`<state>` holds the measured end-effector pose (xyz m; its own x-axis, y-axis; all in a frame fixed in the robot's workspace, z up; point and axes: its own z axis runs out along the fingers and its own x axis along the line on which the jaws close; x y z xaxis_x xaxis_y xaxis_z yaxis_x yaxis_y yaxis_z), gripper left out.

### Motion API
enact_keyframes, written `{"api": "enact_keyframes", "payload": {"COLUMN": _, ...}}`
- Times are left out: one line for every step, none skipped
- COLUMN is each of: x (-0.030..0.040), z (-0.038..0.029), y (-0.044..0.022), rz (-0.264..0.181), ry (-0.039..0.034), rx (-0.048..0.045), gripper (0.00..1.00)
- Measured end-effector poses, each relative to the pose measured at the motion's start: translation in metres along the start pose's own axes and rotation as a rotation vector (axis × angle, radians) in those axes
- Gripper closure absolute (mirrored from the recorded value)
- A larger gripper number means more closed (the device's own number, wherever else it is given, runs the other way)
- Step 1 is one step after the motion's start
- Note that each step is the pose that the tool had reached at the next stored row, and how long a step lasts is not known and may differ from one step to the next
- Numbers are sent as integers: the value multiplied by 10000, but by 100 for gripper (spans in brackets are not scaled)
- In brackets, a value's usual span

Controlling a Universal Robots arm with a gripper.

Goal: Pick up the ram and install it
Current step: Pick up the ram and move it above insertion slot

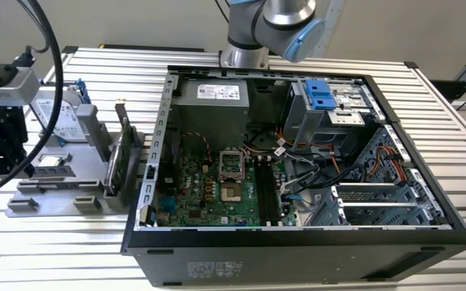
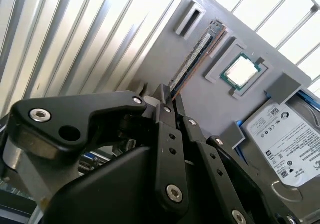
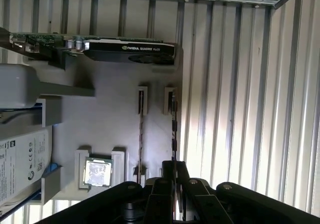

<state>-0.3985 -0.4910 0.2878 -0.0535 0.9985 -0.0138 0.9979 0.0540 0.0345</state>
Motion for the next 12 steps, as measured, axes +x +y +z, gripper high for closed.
{"api": "enact_keyframes", "payload": {"x": 0, "z": -13, "y": 0, "rz": 1, "ry": 0, "rx": 1, "gripper": 100}}
{"api": "enact_keyframes", "payload": {"x": 0, "z": -23, "y": 1, "rz": 0, "ry": 0, "rx": 1, "gripper": 100}}
{"api": "enact_keyframes", "payload": {"x": -1, "z": -34, "y": 1, "rz": 0, "ry": 0, "rx": 1, "gripper": 100}}
{"api": "enact_keyframes", "payload": {"x": -1, "z": -45, "y": 1, "rz": 0, "ry": 1, "rx": 1, "gripper": 100}}
{"api": "enact_keyframes", "payload": {"x": -1, "z": -56, "y": 2, "rz": 0, "ry": 1, "rx": 1, "gripper": 100}}
{"api": "enact_keyframes", "payload": {"x": -1, "z": -66, "y": 2, "rz": 0, "ry": 2, "rx": 0, "gripper": 100}}
{"api": "enact_keyframes", "payload": {"x": -1, "z": -77, "y": 2, "rz": 0, "ry": 1, "rx": 2, "gripper": 100}}
{"api": "enact_keyframes", "payload": {"x": -1, "z": -86, "y": 3, "rz": 0, "ry": 2, "rx": 1, "gripper": 100}}
{"api": "enact_keyframes", "payload": {"x": -1, "z": -95, "y": 3, "rz": 0, "ry": 2, "rx": 1, "gripper": 100}}
{"api": "enact_keyframes", "payload": {"x": -1, "z": -103, "y": 3, "rz": 0, "ry": 2, "rx": 2, "gripper": 100}}
{"api": "enact_keyframes", "payload": {"x": -2, "z": -109, "y": 4, "rz": 0, "ry": 4, "rx": -1, "gripper": 100}}
{"api": "enact_keyframes", "payload": {"x": -2, "z": -118, "y": 4, "rz": 0, "ry": 3, "rx": 2, "gripper": 100}}
